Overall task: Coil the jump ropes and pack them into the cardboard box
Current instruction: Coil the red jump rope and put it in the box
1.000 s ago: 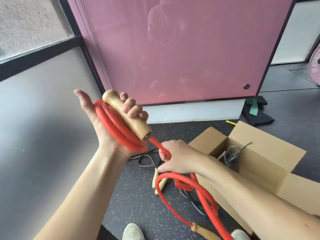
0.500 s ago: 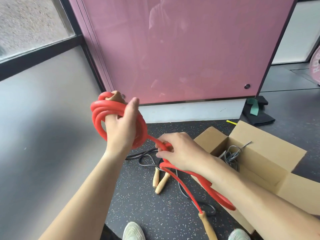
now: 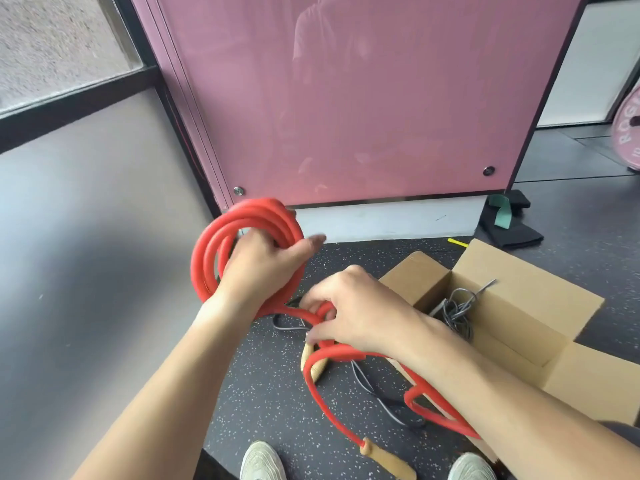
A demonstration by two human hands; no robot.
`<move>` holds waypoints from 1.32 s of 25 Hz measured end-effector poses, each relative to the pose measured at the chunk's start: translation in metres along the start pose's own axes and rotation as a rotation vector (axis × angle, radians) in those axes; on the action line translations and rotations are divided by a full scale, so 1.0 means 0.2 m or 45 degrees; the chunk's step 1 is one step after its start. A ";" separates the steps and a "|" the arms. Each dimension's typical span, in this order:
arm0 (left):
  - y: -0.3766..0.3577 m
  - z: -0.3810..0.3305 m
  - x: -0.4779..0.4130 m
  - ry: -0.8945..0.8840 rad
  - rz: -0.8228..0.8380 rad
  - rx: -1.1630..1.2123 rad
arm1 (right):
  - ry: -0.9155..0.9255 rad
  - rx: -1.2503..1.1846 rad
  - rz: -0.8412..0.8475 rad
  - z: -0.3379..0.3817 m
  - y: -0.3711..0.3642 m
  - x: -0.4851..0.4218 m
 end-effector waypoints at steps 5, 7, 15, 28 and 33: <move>-0.01 0.08 0.08 0.795 0.835 -0.089 | 0.178 -0.111 -0.190 -0.07 0.10 0.05; 0.01 0.07 0.08 0.843 0.906 0.208 | 0.178 -0.110 -0.406 -0.13 0.15 0.04; 0.05 0.07 0.15 0.772 1.127 0.322 | -0.400 -0.229 -1.043 -0.42 0.32 0.05; 0.11 0.00 0.16 0.621 0.921 1.091 | -0.256 -0.437 -0.108 -0.25 0.12 0.03; 0.09 -0.06 0.16 0.588 0.522 1.010 | -0.242 -1.225 0.270 -0.01 0.10 0.08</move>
Point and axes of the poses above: each hand's wrist, its own x-axis away from the middle knuckle, its own y-axis out of the back of the hand, z = x × y, the point moved 1 cm from there along -x, towards the middle knuckle, and after that the axes turned 11 degrees about x, right-handed, at the moved point
